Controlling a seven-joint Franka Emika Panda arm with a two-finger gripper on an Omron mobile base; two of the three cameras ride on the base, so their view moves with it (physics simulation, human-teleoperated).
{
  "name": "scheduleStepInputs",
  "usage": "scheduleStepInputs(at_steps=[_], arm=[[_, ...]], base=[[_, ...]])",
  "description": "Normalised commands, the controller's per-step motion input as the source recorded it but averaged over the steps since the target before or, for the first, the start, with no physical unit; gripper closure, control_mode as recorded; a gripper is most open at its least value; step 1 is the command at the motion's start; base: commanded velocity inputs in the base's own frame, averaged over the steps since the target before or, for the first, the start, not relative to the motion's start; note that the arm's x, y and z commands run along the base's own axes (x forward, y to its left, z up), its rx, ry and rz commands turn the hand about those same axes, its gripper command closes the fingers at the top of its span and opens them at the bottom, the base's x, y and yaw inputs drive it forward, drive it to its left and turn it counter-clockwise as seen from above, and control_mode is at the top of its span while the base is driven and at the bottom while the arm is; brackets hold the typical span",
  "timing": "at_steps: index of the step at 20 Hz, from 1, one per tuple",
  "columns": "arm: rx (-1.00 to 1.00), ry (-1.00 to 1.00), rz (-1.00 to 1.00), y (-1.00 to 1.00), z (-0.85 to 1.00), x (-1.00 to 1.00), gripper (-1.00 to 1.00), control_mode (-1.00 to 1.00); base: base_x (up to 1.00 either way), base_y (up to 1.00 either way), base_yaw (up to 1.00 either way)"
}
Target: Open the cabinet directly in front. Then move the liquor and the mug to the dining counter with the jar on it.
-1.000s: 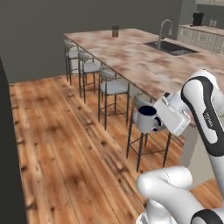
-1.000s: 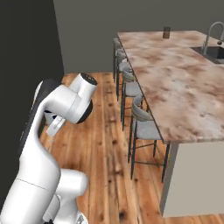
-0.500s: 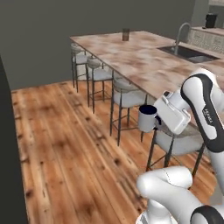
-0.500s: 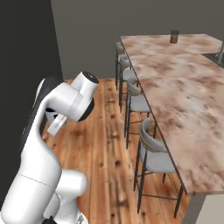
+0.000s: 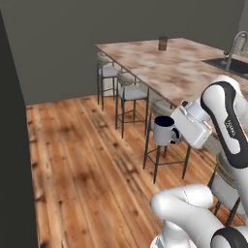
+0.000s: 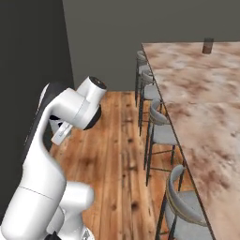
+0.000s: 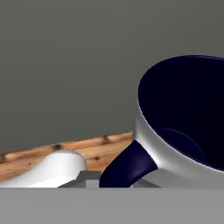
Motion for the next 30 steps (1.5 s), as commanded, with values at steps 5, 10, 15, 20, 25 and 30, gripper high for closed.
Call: scheduleStepInputs(at_steps=[5,10,15,20,25,30], arm=[[0.0,0.0,0.0,0.0,0.0,0.0,1.0,1.0],[0.0,0.0,0.0,0.0,0.0,0.0,1.0,1.0],[0.0,0.0,0.0,0.0,0.0,0.0,1.0,1.0],[0.0,0.0,0.0,0.0,0.0,0.0,1.0,1.0],[0.0,0.0,0.0,0.0,0.0,0.0,1.0,1.0],[0.0,0.0,0.0,0.0,0.0,0.0,1.0,1.0]], base=[[1.0,0.05,0.15],[1.0,0.11,0.04],[0.77,0.26,-0.19],[0.15,0.17,-0.37],[0.14,0.62,-0.32],[0.99,0.97,-0.01]])
